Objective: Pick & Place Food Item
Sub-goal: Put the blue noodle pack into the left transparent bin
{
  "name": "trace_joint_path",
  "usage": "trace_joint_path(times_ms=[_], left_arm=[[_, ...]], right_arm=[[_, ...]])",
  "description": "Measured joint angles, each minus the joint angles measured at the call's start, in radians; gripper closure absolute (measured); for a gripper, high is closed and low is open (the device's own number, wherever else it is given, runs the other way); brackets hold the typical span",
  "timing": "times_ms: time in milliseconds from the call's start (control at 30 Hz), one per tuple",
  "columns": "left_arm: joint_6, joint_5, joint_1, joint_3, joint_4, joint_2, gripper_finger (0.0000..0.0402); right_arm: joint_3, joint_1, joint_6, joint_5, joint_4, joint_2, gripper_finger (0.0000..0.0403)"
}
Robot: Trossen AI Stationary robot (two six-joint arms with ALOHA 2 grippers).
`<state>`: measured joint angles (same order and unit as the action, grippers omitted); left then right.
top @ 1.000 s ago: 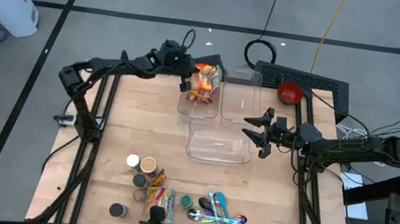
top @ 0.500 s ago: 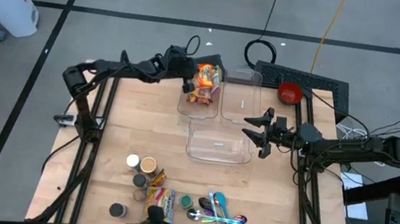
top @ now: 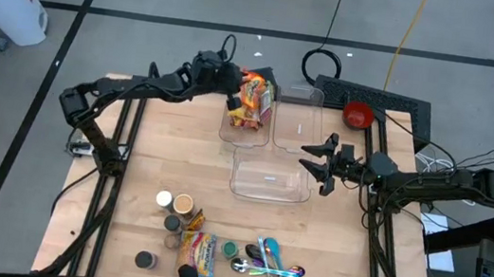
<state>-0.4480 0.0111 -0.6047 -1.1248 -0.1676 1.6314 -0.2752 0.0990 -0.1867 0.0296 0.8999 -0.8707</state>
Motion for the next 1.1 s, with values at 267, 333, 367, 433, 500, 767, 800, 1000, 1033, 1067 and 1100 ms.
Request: trace_joint_path(times_ms=[267, 333, 367, 433, 500, 767, 800, 1000, 1033, 1067, 1100], left_arm=[[0.168, 0.064, 0.082, 0.001, 0.131, -0.027, 0.0205], [0.196, 0.100, 0.133, -0.001, 0.178, -0.063, 0.0195], [0.195, 0.114, 0.160, -0.002, 0.225, -0.086, 0.0192], [0.190, 0.122, 0.225, -0.001, 0.312, -0.137, 0.0191], [0.198, 0.120, 0.304, -0.001, 0.387, -0.193, 0.0192], [0.349, 0.081, 0.659, -0.001, 0.563, -0.356, 0.0203], [0.386, 0.063, 0.705, 0.001, 0.579, -0.361, 0.0204], [0.602, -0.073, 0.960, 0.003, 0.648, -0.309, 0.0204], [0.640, -0.097, 0.998, 0.003, 0.654, -0.293, 0.0204], [0.678, -0.116, 1.033, 0.005, 0.659, -0.272, 0.0204], [0.715, -0.128, 1.060, 0.005, 0.642, -0.250, 0.0204]], right_arm=[[0.000, 0.000, -0.009, -0.004, 0.000, 0.000, 0.0206], [0.000, 0.000, -0.010, -0.004, -0.001, 0.000, 0.0206], [0.000, 0.000, -0.010, -0.004, -0.002, 0.000, 0.0206], [0.000, 0.000, -0.009, -0.004, -0.001, 0.000, 0.0206], [0.000, 0.000, -0.007, -0.004, -0.003, 0.000, 0.0206], [0.000, 0.000, -0.007, -0.004, -0.002, 0.000, 0.0206], [0.000, 0.000, -0.007, -0.004, -0.001, 0.000, 0.0206], [0.000, 0.000, -0.007, -0.005, -0.001, 0.000, 0.0206], [0.000, 0.000, -0.007, -0.005, 0.000, 0.000, 0.0206], [0.000, 0.000, -0.007, -0.005, 0.000, 0.000, 0.0206], [0.000, 0.000, -0.007, -0.005, -0.001, 0.000, 0.0206]])
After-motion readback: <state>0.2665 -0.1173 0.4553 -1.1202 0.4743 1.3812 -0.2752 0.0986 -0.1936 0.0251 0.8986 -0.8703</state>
